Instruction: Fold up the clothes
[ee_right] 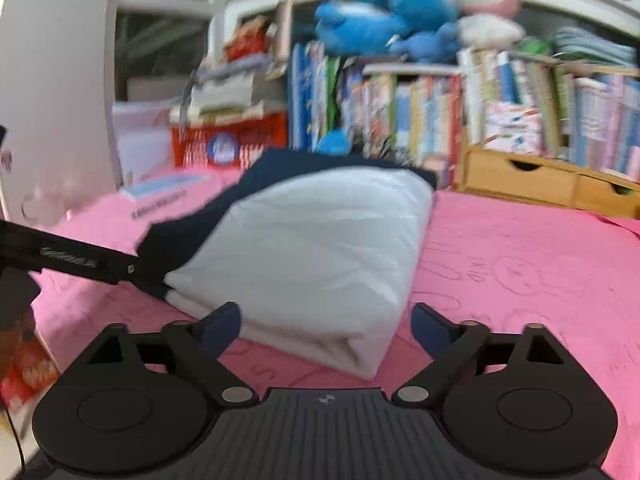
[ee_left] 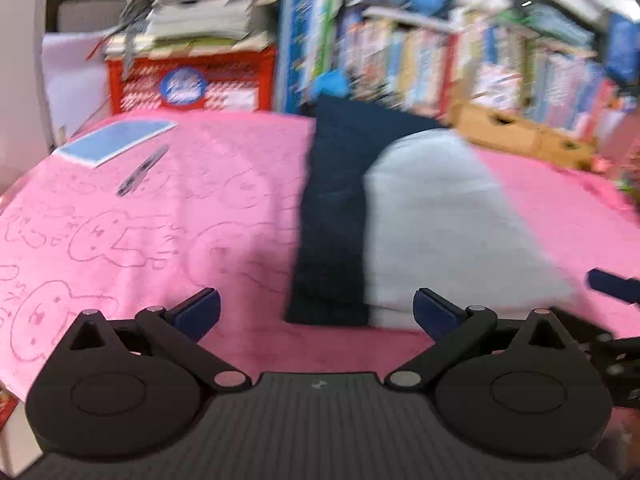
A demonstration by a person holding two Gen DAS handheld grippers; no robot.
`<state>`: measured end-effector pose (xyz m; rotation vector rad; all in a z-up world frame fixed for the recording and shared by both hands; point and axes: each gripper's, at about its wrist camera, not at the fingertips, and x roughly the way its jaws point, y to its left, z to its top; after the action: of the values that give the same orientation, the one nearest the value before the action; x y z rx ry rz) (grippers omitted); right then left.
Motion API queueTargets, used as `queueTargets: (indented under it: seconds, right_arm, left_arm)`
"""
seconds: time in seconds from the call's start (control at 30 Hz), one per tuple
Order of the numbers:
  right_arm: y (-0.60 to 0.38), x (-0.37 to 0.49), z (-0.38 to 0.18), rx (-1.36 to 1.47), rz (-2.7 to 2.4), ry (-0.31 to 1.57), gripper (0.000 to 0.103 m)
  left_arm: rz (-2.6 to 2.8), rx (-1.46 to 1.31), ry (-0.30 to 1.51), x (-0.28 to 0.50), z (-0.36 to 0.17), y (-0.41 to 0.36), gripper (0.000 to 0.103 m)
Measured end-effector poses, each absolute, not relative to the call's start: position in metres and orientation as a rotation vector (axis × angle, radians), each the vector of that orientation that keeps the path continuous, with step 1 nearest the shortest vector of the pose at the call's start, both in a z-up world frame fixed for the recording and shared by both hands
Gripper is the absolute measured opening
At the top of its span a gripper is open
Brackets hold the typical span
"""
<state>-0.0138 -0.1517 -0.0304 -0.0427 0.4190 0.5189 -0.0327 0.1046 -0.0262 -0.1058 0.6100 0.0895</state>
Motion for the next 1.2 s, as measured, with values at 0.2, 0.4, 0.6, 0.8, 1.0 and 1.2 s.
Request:
queueTargets:
  seconds: [0.2,0.4,0.6,0.8,1.0,1.2]
  right_arm:
    - [-0.180,-0.053,-0.032,-0.031,0.470,0.368,0.103]
    - [-0.195,-0.057,-0.027,0.013,0.432,0.353,0.103]
    - [-0.193,-0.057,-0.032,0.013,0.427,0.372,0.103]
    - [-0.189,-0.056,-0.038,0.004,0.435,0.393,0.103]
    - [-0.185,-0.051,-0.048,-0.003,0.429,0.433,0.103]
    - [-0.181,-0.047,-0.052,-0.016,0.428,0.449,0.103]
  left_arm:
    - [0.066,-0.030,0.633,-0.049,-0.025,0.073,0.103]
    - [0.056,-0.018,0.652,-0.056,-0.031,0.065,0.103]
    - [0.073,-0.028,0.676,-0.058,-0.036,0.068,0.103]
    - [0.079,-0.039,0.709,-0.053,-0.046,0.072,0.103]
    - [0.093,-0.026,0.745,-0.050,-0.058,0.073,0.103]
    - [0.086,-0.019,0.706,-0.051,-0.062,0.073,0.103]
